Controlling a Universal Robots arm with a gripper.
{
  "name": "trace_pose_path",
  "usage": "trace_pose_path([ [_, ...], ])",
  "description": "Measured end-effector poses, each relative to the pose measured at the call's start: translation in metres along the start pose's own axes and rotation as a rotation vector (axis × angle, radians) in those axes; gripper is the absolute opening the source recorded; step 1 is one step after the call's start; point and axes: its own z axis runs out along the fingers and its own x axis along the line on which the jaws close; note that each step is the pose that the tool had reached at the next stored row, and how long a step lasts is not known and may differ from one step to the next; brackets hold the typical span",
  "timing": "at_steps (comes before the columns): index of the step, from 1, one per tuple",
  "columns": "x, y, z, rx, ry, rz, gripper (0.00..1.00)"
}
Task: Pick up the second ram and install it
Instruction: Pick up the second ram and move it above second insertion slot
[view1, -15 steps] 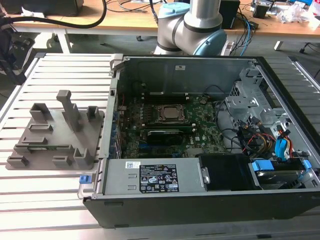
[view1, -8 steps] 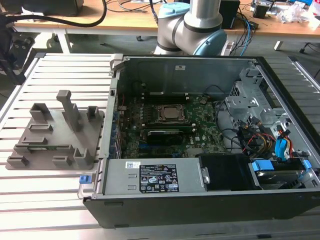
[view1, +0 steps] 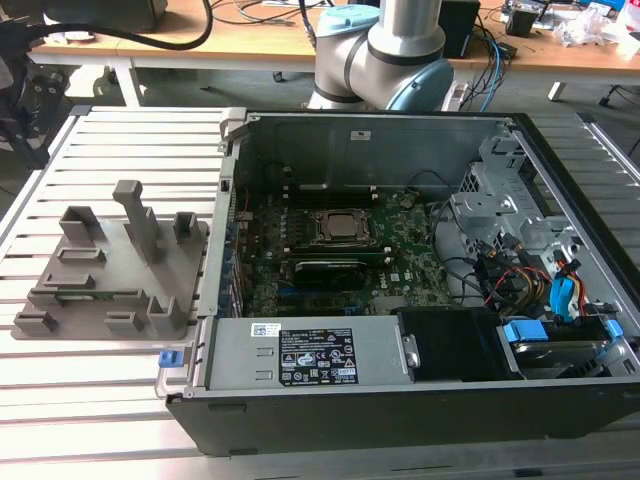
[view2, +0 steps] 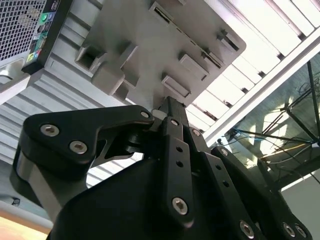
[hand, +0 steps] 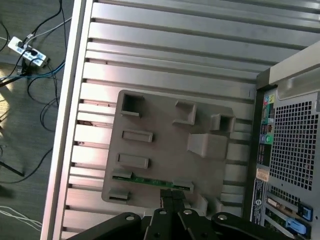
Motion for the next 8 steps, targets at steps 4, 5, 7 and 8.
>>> trace_pose_path([
  [4, 0.0000, 0.0000, 0.0000, -0.0007, 0.0014, -0.031, 0.11],
  [5, 0.0000, 0.0000, 0.0000, -0.0010, 0.0019, -0.043, 0.11],
  [7, 0.0000, 0.0000, 0.0000, -0.0015, 0.0028, -0.063, 0.11],
  [8, 0.0000, 0.0000, 0.0000, -0.0016, 0.0031, -0.070, 0.11],
])
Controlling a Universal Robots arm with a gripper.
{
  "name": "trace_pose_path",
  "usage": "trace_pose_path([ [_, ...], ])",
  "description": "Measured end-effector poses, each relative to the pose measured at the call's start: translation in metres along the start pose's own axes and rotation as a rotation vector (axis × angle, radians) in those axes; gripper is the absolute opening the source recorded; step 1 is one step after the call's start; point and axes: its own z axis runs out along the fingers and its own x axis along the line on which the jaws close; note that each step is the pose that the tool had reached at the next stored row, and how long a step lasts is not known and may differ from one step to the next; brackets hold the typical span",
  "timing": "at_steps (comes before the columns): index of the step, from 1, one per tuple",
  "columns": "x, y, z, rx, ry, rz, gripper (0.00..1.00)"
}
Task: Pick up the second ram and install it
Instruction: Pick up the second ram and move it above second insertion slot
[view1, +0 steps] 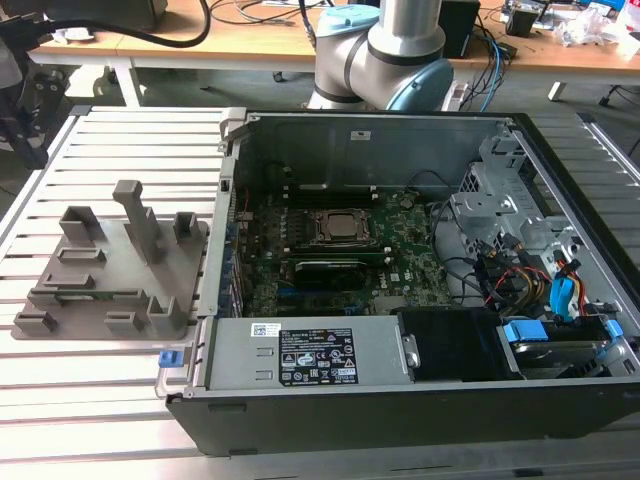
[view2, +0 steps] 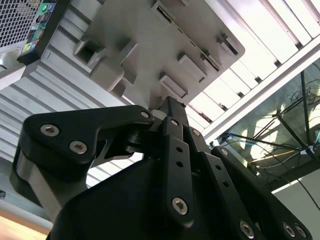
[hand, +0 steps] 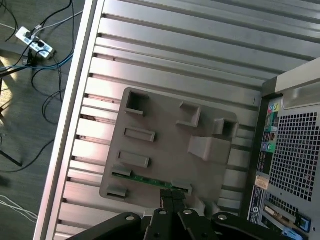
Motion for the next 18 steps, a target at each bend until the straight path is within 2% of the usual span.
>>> trace_pose_path([
  [10, 0.0000, 0.0000, 0.0000, -0.0019, 0.0037, -0.082, 0.11],
  [18, 0.0000, 0.0000, 0.0000, -0.0047, 0.0092, -0.203, 0.11],
])
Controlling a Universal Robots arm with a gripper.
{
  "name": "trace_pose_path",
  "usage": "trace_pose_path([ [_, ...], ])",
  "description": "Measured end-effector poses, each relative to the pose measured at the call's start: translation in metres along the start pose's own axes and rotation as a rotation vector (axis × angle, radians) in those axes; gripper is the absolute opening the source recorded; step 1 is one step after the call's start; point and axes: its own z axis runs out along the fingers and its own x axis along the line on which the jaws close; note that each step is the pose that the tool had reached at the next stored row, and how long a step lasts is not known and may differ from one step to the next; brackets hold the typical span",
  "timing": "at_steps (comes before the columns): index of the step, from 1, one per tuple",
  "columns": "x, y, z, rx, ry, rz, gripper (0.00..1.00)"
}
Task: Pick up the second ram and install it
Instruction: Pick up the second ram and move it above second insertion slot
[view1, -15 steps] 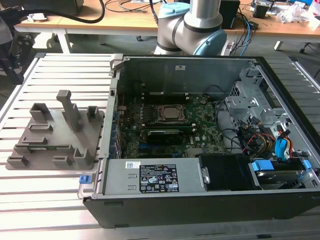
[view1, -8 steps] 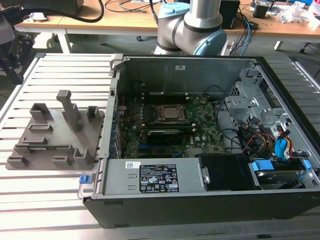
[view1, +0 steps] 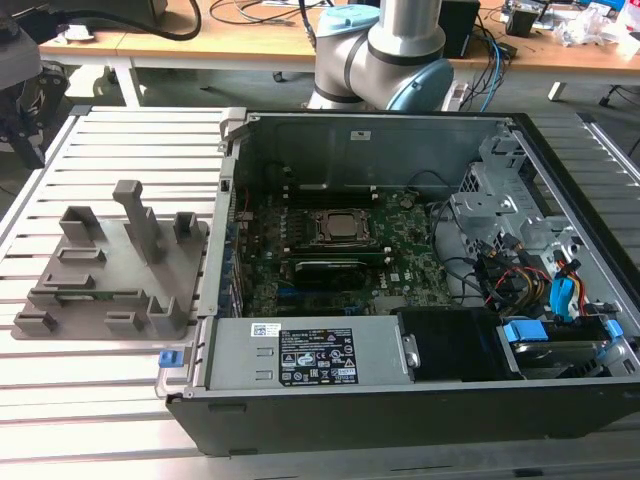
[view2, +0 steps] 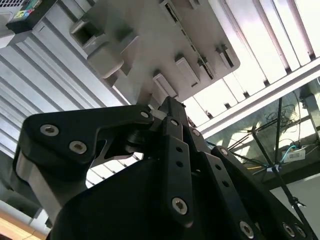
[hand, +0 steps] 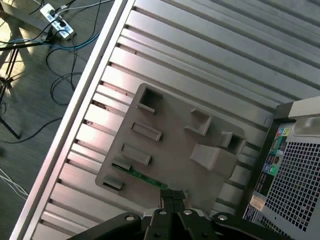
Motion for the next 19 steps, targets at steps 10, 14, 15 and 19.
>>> trace_pose_path([
  [10, 0.0000, 0.0000, 0.0000, -0.0033, 0.0064, -0.142, 0.11],
  [14, 0.0000, 0.0000, 0.0000, -0.0046, 0.0088, -0.195, 0.11],
  [15, 0.0000, 0.0000, 0.0000, -0.0049, 0.0093, -0.208, 0.11],
  [19, 0.0000, 0.0000, 0.0000, -0.0061, 0.0118, -0.262, 0.11],
])
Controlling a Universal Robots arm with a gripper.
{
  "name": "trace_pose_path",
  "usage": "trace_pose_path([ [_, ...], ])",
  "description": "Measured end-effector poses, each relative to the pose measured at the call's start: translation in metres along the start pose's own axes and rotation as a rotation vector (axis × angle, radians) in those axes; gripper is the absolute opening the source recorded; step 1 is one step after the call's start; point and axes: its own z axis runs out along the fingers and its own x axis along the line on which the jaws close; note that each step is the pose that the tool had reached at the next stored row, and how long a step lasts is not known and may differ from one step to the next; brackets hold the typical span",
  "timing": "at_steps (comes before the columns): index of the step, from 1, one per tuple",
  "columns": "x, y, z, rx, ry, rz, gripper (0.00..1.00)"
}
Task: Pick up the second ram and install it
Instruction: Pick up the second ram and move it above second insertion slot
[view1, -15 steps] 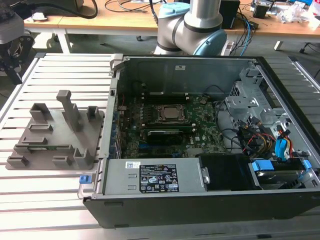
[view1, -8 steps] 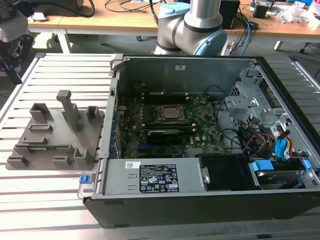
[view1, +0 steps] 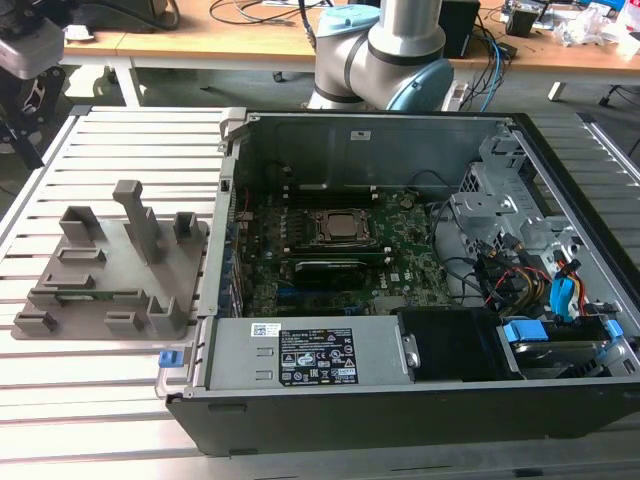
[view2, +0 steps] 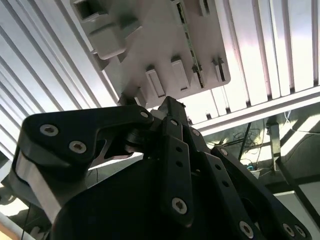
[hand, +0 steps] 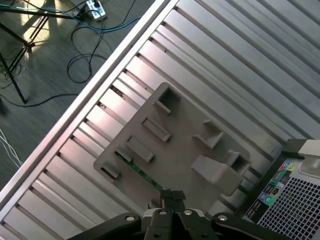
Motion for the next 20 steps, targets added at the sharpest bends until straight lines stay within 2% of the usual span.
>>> trace_pose_path([
  [20, 0.0000, 0.0000, 0.0000, -0.0050, 0.0097, -0.217, 0.11],
])
